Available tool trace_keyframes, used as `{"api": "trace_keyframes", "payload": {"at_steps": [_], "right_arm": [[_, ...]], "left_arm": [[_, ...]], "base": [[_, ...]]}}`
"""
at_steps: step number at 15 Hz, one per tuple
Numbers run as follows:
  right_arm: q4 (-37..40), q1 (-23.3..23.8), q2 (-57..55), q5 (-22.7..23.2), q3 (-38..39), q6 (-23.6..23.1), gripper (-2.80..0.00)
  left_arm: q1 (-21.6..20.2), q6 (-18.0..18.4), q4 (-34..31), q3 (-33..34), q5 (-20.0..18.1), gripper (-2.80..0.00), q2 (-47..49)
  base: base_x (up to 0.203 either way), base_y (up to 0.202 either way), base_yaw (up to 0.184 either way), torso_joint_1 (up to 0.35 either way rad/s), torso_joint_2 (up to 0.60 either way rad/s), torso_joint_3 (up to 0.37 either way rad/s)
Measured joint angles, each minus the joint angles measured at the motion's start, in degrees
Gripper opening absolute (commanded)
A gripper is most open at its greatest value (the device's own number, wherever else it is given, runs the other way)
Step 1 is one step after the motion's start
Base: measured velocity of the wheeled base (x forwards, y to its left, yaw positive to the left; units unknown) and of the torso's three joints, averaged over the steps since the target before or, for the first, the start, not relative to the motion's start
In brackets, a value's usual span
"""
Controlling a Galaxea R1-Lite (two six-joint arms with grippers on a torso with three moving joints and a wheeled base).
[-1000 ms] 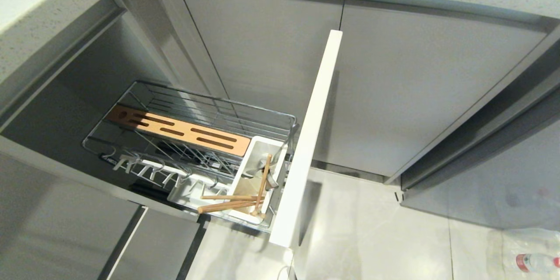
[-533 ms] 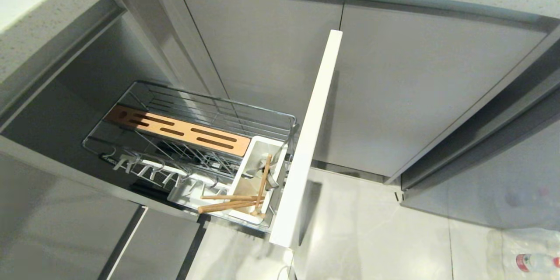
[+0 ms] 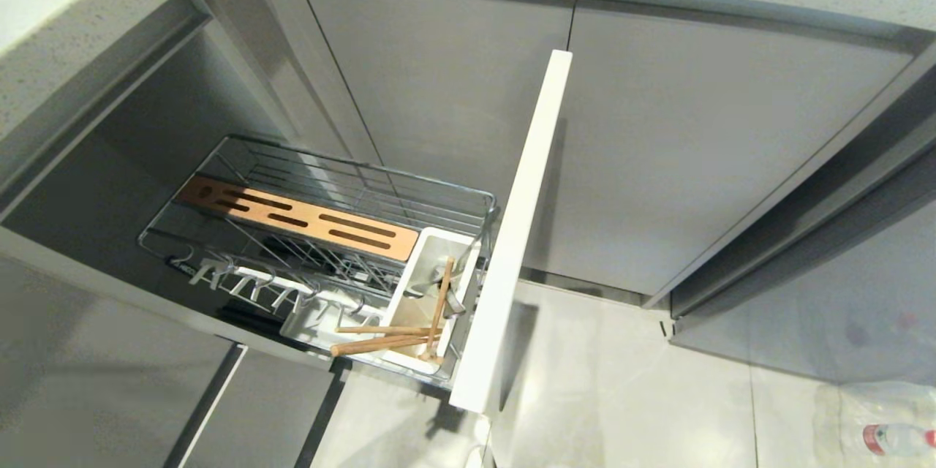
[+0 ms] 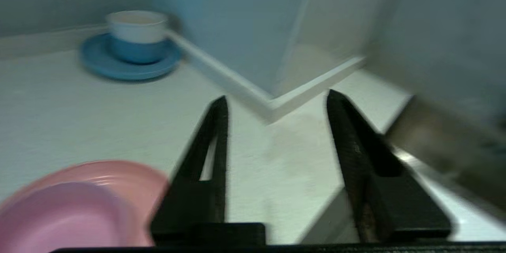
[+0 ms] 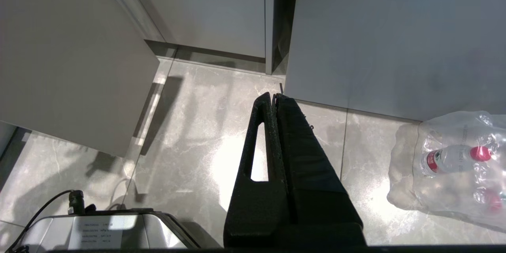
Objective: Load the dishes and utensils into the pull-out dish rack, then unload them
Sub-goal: Take the chopsticks out of the cupboard
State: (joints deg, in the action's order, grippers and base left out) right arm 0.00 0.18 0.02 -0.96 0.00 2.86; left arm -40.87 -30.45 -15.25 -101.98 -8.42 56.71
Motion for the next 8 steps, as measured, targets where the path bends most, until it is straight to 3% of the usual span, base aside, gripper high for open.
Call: {"api": "trace_keyframes", "payload": {"at_steps": [4,8], "right_arm": [[0.02,0.00,0.00,0.00,0.00,0.00,-2.80],[0.00,0.00,0.00,0.00,0.00,0.02,-2.80]], "left_arm": [[8.46,-9.28,0.71,3.09,-0.61,-2.80,-1.54],[22.57,-9.91,-1.89,4.80,-5.57,-2.80,-1.41]], "base": [[0.000,0.000,0.000,0.000,0.00,0.000],[0.000,0.000,0.000,0.000,0.00,0.000]]}}
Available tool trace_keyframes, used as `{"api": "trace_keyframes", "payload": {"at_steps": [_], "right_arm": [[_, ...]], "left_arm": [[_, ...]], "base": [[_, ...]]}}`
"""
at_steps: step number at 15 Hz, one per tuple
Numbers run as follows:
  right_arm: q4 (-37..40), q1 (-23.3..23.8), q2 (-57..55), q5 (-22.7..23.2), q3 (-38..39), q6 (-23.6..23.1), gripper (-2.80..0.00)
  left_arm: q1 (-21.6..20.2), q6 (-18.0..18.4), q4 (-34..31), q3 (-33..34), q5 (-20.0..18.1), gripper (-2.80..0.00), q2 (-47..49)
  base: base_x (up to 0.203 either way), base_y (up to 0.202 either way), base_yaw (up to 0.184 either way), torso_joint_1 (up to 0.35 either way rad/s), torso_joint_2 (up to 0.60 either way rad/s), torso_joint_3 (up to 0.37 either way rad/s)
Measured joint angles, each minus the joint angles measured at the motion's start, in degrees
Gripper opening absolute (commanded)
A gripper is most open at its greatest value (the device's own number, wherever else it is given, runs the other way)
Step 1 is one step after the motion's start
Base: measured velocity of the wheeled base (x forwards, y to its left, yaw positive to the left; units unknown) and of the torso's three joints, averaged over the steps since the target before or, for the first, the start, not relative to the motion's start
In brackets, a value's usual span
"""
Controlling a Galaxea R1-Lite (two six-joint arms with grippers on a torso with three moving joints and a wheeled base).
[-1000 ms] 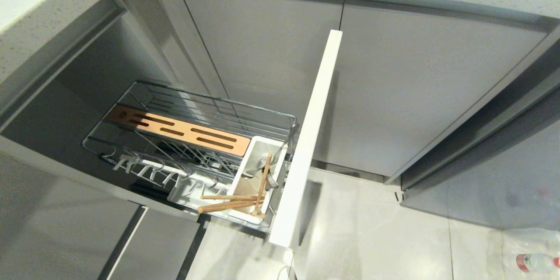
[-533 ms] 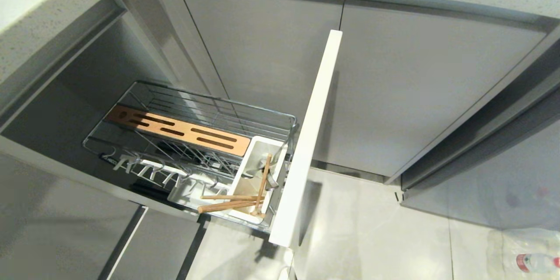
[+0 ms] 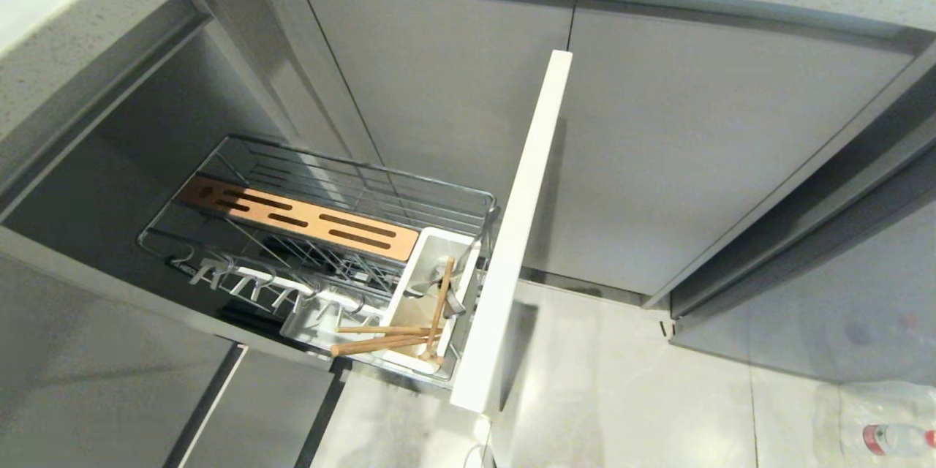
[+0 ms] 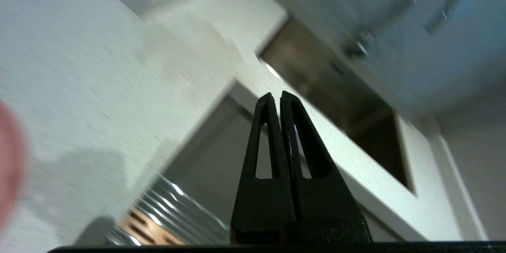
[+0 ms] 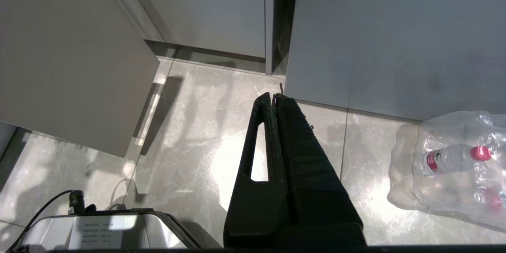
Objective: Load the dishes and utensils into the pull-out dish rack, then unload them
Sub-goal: Take the chopsticks out of the cupboard
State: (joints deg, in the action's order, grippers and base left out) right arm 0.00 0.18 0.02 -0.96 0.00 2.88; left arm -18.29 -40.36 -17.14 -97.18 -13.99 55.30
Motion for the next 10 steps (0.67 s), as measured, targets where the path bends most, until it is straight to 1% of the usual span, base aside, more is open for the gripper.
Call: {"api": "trace_keyframes", "payload": {"at_steps": [2,3,5,8,10], "right_arm": [[0.02,0.00,0.00,0.00,0.00,0.00,-2.80],[0.02,0.00,0.00,0.00,0.00,0.00,-2.80],[0.00,0.00,0.00,0.00,0.00,0.00,-2.80],[0.01,0.00,0.00,0.00,0.00,-0.02,-2.80],[0.00,0.00,0.00,0.00,0.00,-0.01,-2.80]], "left_arm": [[5.82,0.17,-2.63,0.30,-3.84,-2.80,0.76],[8.16,0.37,-4.31,0.50,-6.73,-2.80,1.14],[11.64,0.78,-6.44,1.48,-15.21,-2.80,1.74],[14.03,1.08,-7.68,3.73,-29.12,-2.80,3.29],[15.35,2.39,-10.68,4.30,-35.59,-2.80,5.20]], "base": [[0.000,0.000,0.000,0.000,0.00,0.000],[0.000,0.000,0.000,0.000,0.00,0.000],[0.000,0.000,0.000,0.000,0.00,0.000],[0.000,0.000,0.000,0.000,0.00,0.000],[0.000,0.000,0.000,0.000,0.00,0.000]]}}
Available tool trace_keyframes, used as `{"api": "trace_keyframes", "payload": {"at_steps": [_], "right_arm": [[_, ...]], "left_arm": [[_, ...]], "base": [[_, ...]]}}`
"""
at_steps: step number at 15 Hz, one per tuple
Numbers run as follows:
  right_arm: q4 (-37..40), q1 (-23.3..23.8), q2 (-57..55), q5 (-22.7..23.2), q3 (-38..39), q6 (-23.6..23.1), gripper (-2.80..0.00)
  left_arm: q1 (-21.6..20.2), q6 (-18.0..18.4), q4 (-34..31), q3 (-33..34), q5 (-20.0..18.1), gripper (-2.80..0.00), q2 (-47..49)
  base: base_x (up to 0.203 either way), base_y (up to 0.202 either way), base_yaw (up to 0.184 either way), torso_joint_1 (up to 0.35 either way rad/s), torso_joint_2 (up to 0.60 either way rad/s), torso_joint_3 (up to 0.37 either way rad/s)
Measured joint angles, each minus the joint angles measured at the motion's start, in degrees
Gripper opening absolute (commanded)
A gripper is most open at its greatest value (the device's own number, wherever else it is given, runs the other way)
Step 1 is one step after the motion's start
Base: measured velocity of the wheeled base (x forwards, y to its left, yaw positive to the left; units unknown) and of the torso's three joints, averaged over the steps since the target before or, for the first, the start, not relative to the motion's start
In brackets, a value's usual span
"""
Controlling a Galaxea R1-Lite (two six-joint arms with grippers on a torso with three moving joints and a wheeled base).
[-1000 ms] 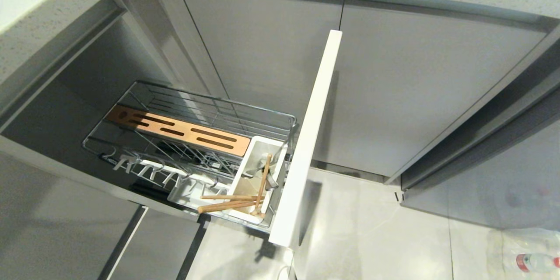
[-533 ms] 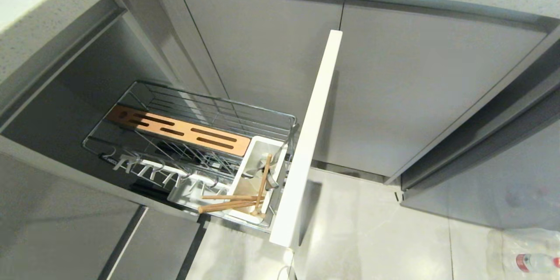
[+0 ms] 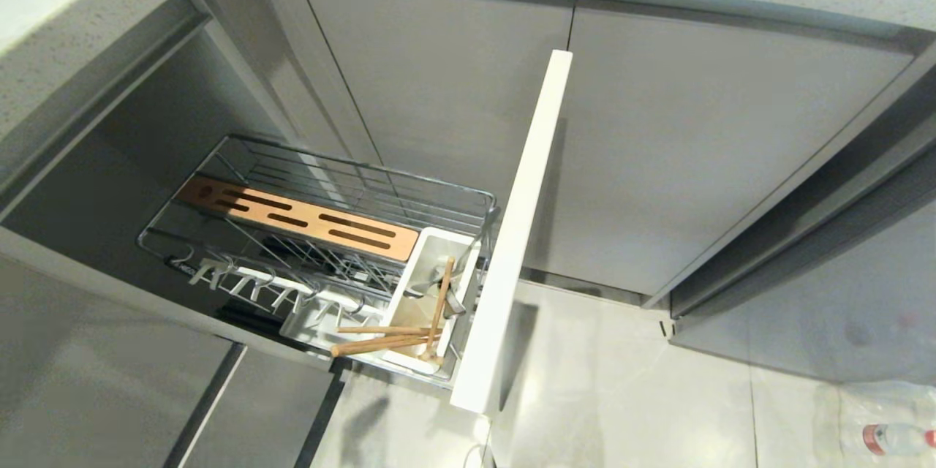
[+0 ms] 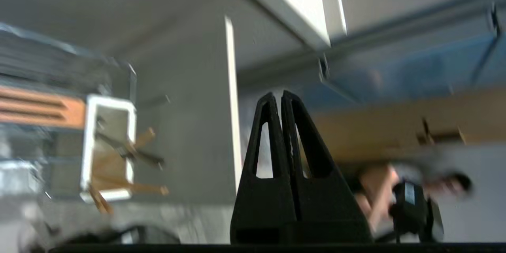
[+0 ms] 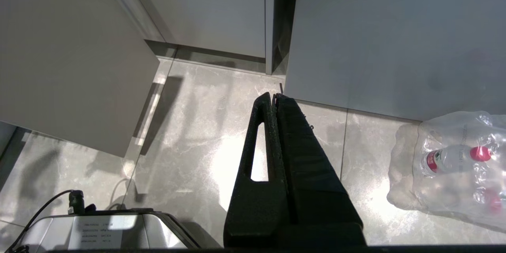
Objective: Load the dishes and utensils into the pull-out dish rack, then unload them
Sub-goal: Take the chopsticks out of the cupboard
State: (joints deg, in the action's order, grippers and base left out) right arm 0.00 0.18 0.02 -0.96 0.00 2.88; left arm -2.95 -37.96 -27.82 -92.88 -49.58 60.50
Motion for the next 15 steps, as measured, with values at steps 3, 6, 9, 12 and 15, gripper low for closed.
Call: {"api": "trace_keyframes", "payload": {"at_steps": [3,6,9,12,15], "right_arm": [[0.00,-0.02,0.00,0.02,0.00,0.01,-2.80],[0.00,-0.02,0.00,0.00,0.00,-0.01,-2.80],[0.02,0.00,0.00,0.00,0.00,0.01,-2.80],[0.00,0.00,0.00,0.00,0.00,-0.01,-2.80],[0.02,0.00,0.00,0.00,0.00,-0.01,-2.80]], "left_arm": [[4.97,8.01,-8.90,-1.58,1.32,-2.80,5.16],[13.74,19.42,-19.96,-3.70,16.19,-2.80,10.78],[22.83,26.36,-28.04,-3.83,32.48,-2.80,15.65],[27.20,26.81,-31.18,-3.47,38.21,-2.80,19.20],[30.82,26.33,-35.93,-3.70,44.74,-2.80,23.66]], "base": [[0.000,0.000,0.000,0.000,0.00,0.000],[0.000,0.000,0.000,0.000,0.00,0.000],[0.000,0.000,0.000,0.000,0.00,0.000],[0.000,0.000,0.000,0.000,0.00,0.000],[0.000,0.000,0.000,0.000,0.00,0.000]]}}
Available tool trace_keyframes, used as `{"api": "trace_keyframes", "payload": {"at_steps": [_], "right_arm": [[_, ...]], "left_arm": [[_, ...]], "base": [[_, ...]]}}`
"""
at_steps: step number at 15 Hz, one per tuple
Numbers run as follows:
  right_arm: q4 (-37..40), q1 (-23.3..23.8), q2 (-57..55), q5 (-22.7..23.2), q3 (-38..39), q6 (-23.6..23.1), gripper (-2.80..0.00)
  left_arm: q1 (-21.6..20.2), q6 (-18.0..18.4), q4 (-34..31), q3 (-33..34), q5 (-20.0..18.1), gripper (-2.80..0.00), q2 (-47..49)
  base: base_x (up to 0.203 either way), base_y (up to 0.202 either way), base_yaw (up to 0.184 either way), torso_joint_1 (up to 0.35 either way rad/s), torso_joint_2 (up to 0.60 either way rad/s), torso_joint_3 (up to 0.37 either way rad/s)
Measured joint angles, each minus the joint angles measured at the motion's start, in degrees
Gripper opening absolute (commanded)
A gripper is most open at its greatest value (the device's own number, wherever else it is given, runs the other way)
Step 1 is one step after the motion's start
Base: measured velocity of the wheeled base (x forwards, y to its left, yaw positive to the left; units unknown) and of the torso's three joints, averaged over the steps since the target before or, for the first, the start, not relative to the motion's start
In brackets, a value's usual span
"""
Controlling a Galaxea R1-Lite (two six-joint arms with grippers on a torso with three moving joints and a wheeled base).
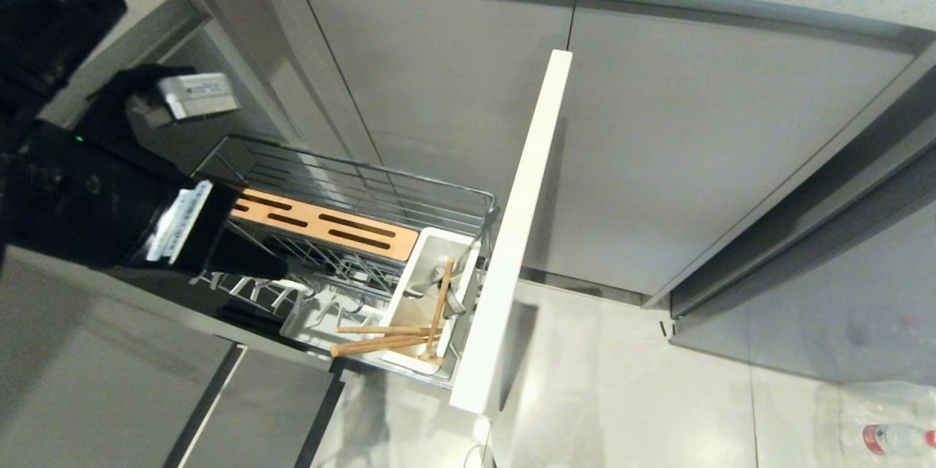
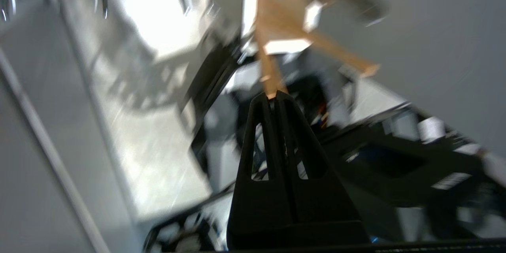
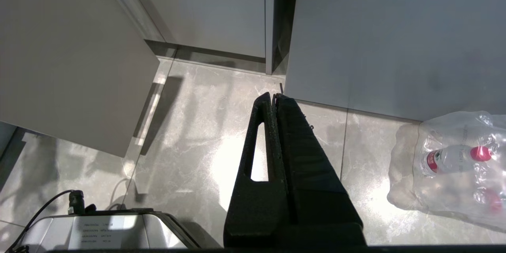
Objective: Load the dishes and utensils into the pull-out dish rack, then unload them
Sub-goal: Take the chopsticks out of the cupboard
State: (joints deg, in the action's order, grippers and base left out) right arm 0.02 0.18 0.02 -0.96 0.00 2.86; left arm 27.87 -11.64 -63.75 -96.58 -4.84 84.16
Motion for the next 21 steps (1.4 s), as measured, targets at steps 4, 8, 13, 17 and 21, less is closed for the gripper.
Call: {"api": "trace_keyframes", "payload": {"at_steps": [4,8,13,17,21], "right_arm": [[-0.02,0.00,0.00,0.00,0.00,0.02,-2.80],[-0.02,0.00,0.00,0.01,0.00,0.00,-2.80],[0.00,0.00,0.00,0.00,0.00,0.02,-2.80],[0.00,0.00,0.00,0.02,0.00,0.00,-2.80],[0.00,0.00,0.00,0.00,0.00,0.01,-2.80]], "left_arm": [[2.51,-2.43,-7.33,-3.15,2.45,-2.80,5.81],[4.63,-4.54,-14.18,-6.25,2.63,-2.80,9.68],[5.81,-8.94,-15.33,-9.56,2.52,-2.80,14.17],[5.88,-9.61,-15.38,-10.83,2.65,-2.80,16.40],[5.85,-11.31,-15.14,-11.33,3.18,0.00,17.58]], "base": [[0.000,0.000,0.000,0.000,0.00,0.000],[0.000,0.000,0.000,0.000,0.00,0.000],[0.000,0.000,0.000,0.000,0.00,0.000],[0.000,0.000,0.000,0.000,0.00,0.000],[0.000,0.000,0.000,0.000,0.00,0.000]]}}
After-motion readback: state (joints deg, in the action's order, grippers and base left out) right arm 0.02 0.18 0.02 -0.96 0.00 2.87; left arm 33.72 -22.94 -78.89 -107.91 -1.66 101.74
